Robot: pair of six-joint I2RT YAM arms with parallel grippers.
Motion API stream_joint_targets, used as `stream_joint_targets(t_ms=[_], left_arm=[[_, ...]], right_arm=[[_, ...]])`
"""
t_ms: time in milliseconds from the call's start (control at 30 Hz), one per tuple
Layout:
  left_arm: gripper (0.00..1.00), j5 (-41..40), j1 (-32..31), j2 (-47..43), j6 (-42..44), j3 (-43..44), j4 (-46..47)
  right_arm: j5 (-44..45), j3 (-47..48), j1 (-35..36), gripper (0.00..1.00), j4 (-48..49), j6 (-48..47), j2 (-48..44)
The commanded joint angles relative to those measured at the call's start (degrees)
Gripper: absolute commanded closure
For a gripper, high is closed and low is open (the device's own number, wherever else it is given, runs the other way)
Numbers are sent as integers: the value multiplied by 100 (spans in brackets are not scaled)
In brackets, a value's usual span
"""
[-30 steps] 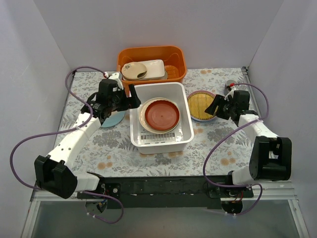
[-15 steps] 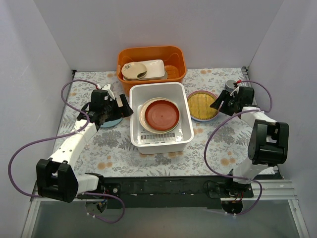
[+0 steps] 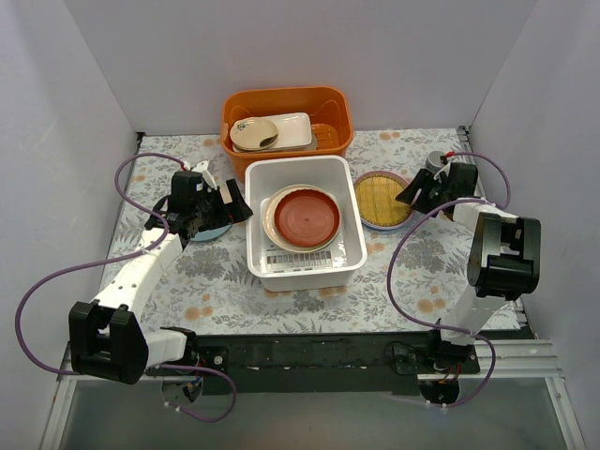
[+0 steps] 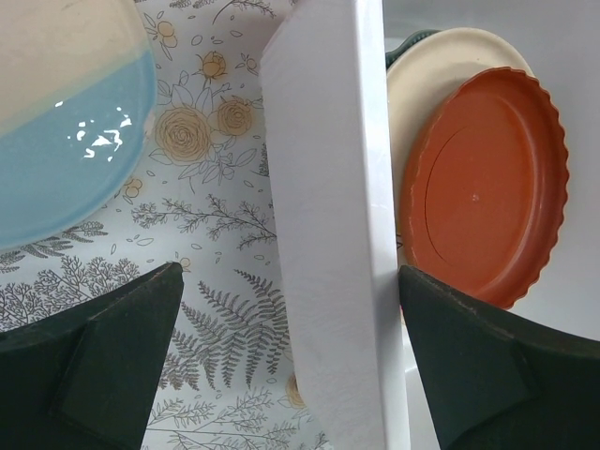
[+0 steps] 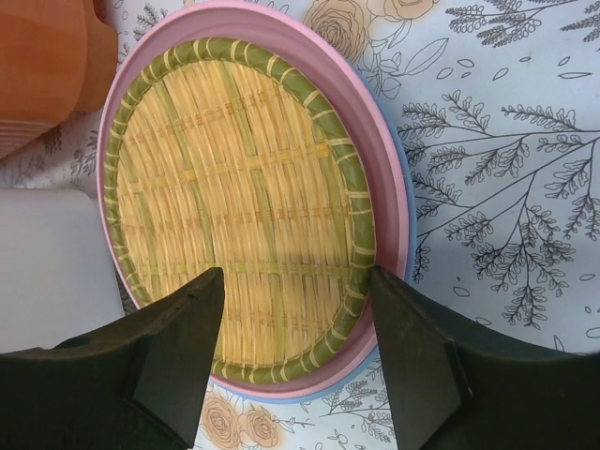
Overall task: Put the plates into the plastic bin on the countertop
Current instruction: Pick up the plate at the center of the board.
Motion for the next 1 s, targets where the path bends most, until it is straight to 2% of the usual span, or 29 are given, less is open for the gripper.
stream_joint_targets(t_ms=[0,467,633,833,967], left_arm=[[2,51,55,-142,133,-67,-47],[2,95,54,-133,133,-76,-30],[2,113,54,-168,133,-103,-12],[2,113,54,-186,124,-111,-3],[2,86,46,-168,133,-103,-21]], right_arm=[[-8,115,-44,29,359,48,107],[185,80,-36,30,192,-49,150],[545,97,122,30,95,-136,221],[484,97,184,30,112,-93,458],[81,-8,175,30,419,74,651]])
